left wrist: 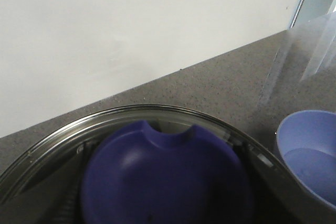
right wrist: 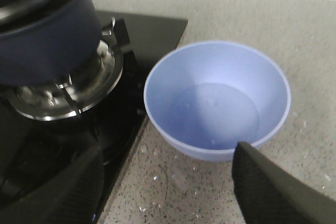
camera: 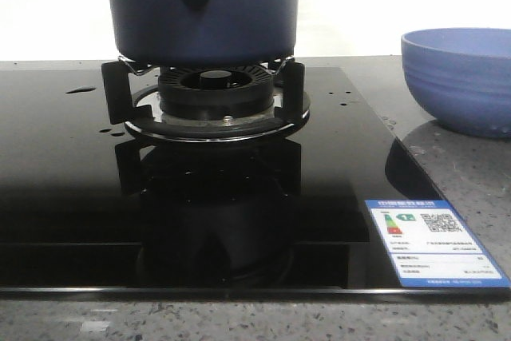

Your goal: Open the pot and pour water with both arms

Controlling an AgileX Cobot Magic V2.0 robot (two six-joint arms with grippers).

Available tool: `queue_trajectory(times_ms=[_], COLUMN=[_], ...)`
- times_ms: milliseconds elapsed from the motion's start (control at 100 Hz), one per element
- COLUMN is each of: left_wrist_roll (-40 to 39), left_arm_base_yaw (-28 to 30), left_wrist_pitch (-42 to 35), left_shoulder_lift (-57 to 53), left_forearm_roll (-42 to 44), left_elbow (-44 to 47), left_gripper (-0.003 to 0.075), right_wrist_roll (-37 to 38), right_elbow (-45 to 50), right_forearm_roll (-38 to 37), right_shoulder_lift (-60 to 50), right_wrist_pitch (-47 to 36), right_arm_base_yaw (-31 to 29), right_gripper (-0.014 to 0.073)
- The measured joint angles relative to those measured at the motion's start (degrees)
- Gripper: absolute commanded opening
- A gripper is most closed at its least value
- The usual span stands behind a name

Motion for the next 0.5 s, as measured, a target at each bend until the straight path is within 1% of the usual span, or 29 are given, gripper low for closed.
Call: queue_trajectory(times_ms=[140,270,340,500], left_wrist_roll=[0.0,0.0,0.0,0.0], left_arm_base_yaw=[3.2,7.4,9.7,14.8], left_wrist_pitch=[0.7,2.1,3.3,6.0], left_shoulder_lift=[-3.1,-5.8,-7.2,-9.8], left_forearm_roll=[0.2,0.3,0.3,0.4], left_elbow=[0.0,0.0,0.0,0.0], left_gripper=[0.0379,0.0379,0.0379,0.0379], right_wrist_roll=[0.3,2.1,3.5,7.9], right_elbow=[-3.9,-10.0,-13.8,-23.5], right_forearm_roll=[-0.2,-1.4,-3.2,-10.4], right_shoulder_lift=[6.6,14.3,18.6,29.1], right_wrist_pitch=[2.5,4.4,5.7,11.1], right_arm_base_yaw=[0.0,0.0,0.0,0.0], right_gripper=[0.0468,0.0467,0.0467,0.0467])
